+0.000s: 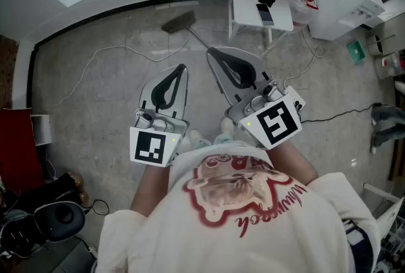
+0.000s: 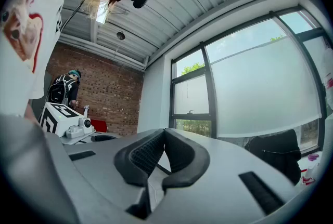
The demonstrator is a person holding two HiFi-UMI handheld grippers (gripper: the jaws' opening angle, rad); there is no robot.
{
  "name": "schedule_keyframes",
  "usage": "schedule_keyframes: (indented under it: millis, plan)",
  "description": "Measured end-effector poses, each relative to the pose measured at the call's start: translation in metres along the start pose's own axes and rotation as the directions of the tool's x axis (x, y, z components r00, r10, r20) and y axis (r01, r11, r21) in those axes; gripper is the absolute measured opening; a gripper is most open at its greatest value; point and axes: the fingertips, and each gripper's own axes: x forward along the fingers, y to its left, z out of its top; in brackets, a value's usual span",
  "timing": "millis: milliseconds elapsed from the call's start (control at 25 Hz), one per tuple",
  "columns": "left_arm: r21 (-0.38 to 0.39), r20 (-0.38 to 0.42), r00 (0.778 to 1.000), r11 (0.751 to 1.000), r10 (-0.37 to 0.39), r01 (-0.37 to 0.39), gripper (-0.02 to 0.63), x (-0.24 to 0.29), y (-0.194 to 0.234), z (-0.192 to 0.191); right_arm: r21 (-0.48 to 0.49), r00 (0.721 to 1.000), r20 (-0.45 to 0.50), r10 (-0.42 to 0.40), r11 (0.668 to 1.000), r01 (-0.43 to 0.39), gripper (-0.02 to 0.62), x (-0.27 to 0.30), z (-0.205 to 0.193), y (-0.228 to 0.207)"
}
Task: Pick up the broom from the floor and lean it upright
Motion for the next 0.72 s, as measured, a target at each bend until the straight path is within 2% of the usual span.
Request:
schedule_keyframes:
  millis: [280, 720]
  plan:
    - [0.021, 0.006, 1.0, 1.0, 0.005, -0.005, 0.021, -0.008, -0.012, 0.006, -0.004, 1.0, 0.012, 0.017, 1.0, -0.017, 0.025, -0.011, 0.005, 0.01]
    - [0.009, 0.013, 1.0, 1.0, 0.024, -0.024, 0.021, -0.013, -0.012, 0.009, -0.017, 1.0, 0.023, 0.021, 1.0, -0.02, 0.025, -0.014, 0.011, 0.016]
